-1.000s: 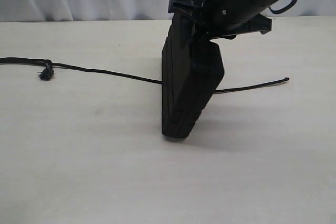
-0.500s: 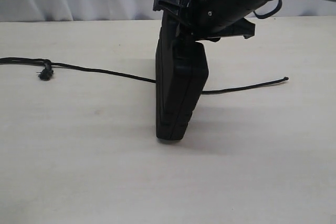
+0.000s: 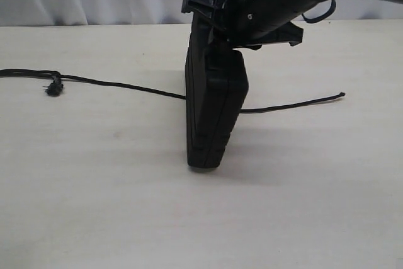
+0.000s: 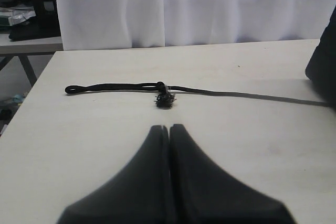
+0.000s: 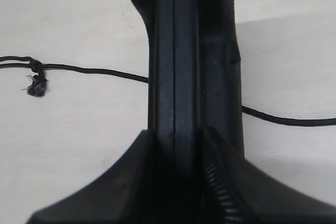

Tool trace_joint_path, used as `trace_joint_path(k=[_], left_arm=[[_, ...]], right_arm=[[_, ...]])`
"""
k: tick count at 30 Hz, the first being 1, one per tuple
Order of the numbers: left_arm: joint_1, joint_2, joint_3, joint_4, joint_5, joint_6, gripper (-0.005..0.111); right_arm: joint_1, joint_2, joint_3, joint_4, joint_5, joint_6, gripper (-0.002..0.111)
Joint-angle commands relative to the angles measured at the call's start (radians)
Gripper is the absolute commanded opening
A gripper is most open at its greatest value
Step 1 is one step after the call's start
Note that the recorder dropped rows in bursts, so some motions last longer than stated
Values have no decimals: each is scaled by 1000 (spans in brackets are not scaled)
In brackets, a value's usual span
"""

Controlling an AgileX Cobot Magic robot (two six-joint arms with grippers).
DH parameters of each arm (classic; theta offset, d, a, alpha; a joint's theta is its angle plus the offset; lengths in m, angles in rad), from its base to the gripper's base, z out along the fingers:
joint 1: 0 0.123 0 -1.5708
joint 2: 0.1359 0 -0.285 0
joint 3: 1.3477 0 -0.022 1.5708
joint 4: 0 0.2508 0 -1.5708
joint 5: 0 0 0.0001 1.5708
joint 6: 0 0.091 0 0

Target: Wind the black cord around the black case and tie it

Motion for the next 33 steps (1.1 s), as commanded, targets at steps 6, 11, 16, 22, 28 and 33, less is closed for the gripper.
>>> trace_joint_path(k=[6,11,16,22,28,33], left_arm=[[-7,-4,4,2,-6,-3,0],[-7,-4,4,2,-6,-3,0],[-7,-4,4,2,-6,-3,0],[-7,-4,4,-33,-115,-9,0],[-7,-4,4,-245,-588,-81,0],[-7,-4,-1,-169,-742,-348,0]], right_arm=[[5,4,0,17,-60,-22,4],[5,4,0,32,-60,-51,4],[5,4,0,32,-60,-58,4],[5,4,0,32,-56,-73,4],[5,4,0,32,-56,-75,4],[5,4,0,32,-71,-79,4]])
